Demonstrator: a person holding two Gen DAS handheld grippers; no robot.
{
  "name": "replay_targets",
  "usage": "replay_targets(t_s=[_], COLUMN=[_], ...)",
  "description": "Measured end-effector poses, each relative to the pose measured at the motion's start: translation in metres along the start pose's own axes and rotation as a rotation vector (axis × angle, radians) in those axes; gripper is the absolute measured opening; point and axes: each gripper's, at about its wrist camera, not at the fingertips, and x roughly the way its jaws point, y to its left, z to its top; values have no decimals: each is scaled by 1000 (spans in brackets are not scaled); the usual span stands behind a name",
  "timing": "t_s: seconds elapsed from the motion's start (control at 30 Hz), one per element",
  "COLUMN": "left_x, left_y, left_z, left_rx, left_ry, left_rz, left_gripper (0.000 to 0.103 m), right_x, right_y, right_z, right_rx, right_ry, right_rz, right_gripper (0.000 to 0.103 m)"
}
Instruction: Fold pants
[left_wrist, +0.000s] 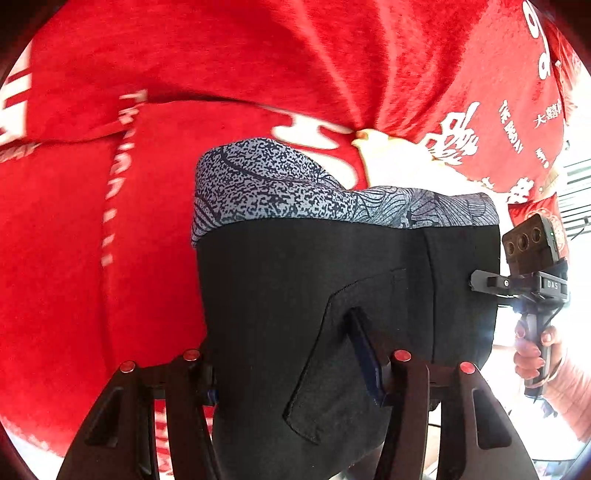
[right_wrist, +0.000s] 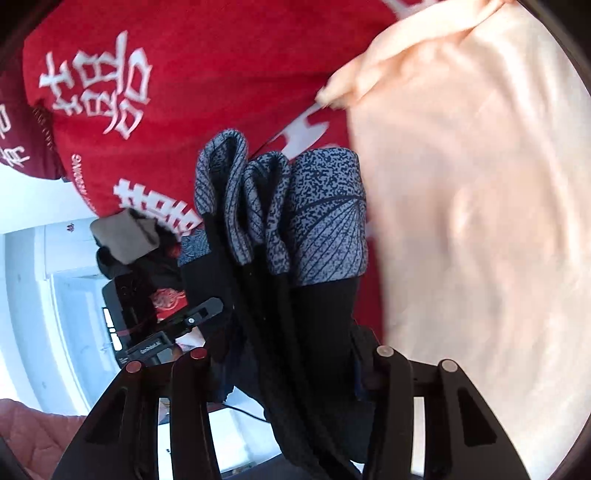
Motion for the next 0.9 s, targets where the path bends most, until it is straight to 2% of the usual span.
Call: replay_targets(t_s=[0.17,0.23,0.27,0.3,0.33,0.37,0.4,0.47,0.5,0.63,0.67,0.7,0.73,0.77,0.83,0.9], left_x=[-1,13,23,28,26,24,19,2,-6,-40,-44,-46,-47,-43,-29,-4], left_y=[47,68,80,89,98,100,102,103,101,84,76,66,56,46,33,33], left_z=[-19,-21,-22,-22,-22,-22,-23,-27,-28,-25,-21,-15,-10,-5,5,14], left_rx=[-29,-52,-69,-78,-106,-128,-138,-133,-126,-71,-40,-12,21,47,81,71], left_ry=[11,18,25,20,-4,-15,-26,-63,-80,-151,-167,-176,-181,-184,-183,-162], left_rz=[43,88,146,179,185,188,204,270,294,240,217,192,163,146,127,128], left_gripper=[59,66,68,78,91,91,91,91,91,91,91,91,91,91,91,91], right_x=[48,69,78,87,99,106,117,121,118,81,73,67,59,56,55,68], right_y=[26,28,29,29,27,23,17,10,11,26,31,40,50,56,69,87], right_z=[-31,-38,-40,-41,-41,-40,-40,-38,-38,-40,-41,-41,-42,-44,-48,-48], right_rx=[20,23,24,18,15,22,38,45,50,38,32,20,-7,-27,-89,-157], right_ry=[21,23,22,21,20,24,32,23,14,-66,-86,-108,-129,-135,-152,-149], right_rz=[44,51,49,39,13,-16,-88,-213,-238,-430,-459,-473,-473,-472,-469,-470], right_gripper=[51,51,51,51,51,54,60,73,78,78,76,60,38,33,32,32])
